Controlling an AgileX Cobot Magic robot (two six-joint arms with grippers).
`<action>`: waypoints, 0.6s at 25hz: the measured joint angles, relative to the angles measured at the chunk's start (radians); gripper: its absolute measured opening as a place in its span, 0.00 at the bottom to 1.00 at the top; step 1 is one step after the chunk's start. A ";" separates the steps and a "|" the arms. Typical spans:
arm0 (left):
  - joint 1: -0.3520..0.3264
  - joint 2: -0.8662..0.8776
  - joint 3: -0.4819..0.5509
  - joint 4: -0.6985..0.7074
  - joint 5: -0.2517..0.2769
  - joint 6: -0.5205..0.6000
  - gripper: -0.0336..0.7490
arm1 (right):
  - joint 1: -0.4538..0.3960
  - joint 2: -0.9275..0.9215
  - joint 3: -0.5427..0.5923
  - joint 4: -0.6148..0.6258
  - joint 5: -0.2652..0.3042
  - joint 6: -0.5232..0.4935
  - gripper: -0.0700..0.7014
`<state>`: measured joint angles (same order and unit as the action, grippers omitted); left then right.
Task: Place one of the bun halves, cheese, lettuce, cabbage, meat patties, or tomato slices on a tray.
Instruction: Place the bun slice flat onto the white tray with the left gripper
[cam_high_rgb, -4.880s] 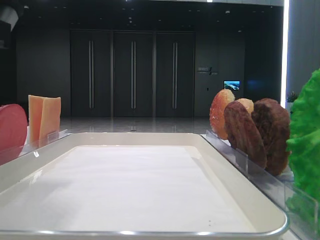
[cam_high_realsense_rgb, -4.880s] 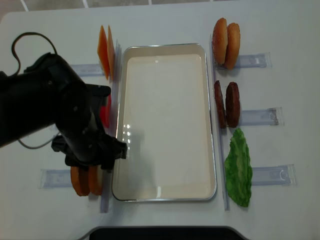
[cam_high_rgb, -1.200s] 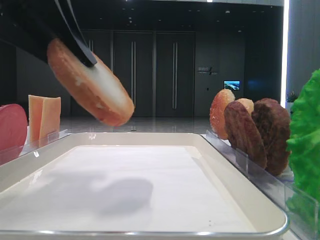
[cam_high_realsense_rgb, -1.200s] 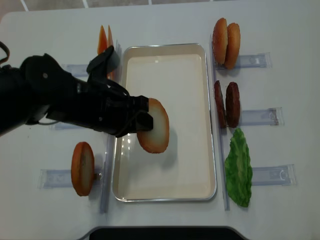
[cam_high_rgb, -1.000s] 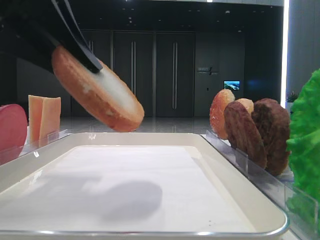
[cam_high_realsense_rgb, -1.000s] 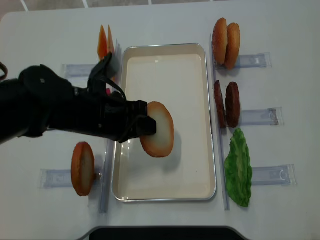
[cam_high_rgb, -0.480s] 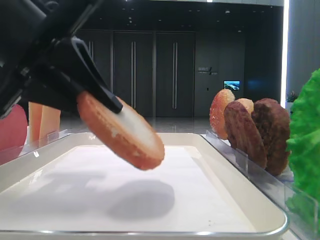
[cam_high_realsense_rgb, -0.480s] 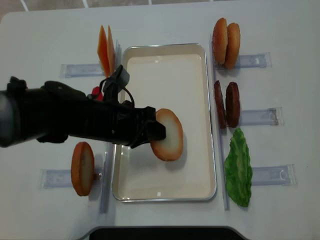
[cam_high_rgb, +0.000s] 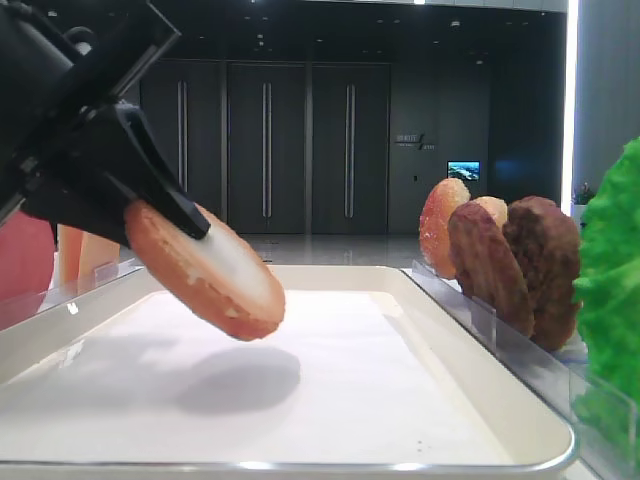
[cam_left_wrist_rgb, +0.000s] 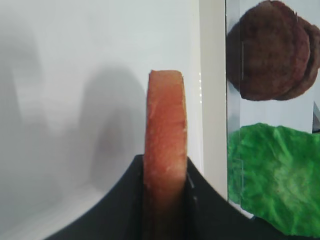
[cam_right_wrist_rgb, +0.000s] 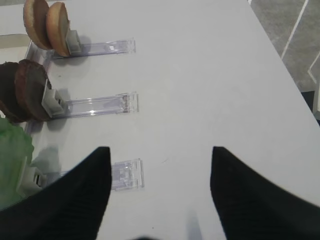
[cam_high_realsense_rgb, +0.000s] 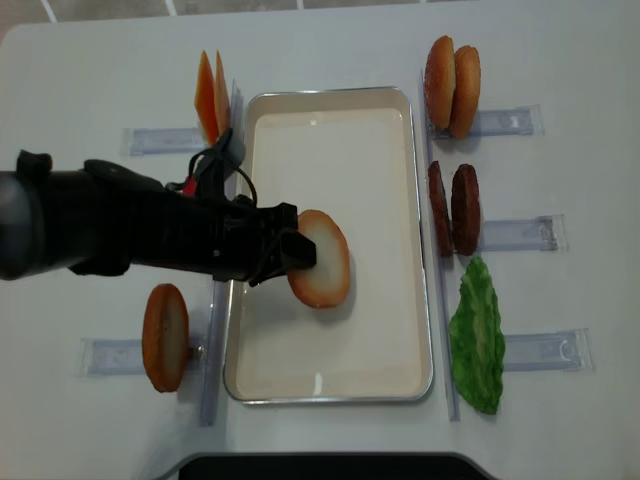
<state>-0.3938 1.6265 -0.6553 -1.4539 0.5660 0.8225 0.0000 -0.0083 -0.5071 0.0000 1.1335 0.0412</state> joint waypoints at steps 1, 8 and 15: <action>0.008 0.000 0.000 -0.003 0.000 0.010 0.20 | 0.000 0.000 0.000 0.000 0.000 0.000 0.63; 0.012 0.030 0.000 -0.103 0.054 0.117 0.20 | 0.000 0.000 0.000 0.000 0.000 0.000 0.63; 0.012 0.097 0.000 -0.175 0.079 0.169 0.20 | 0.000 0.000 0.000 0.000 0.000 0.000 0.63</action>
<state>-0.3814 1.7234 -0.6553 -1.6285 0.6453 0.9915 0.0000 -0.0083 -0.5071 0.0000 1.1335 0.0412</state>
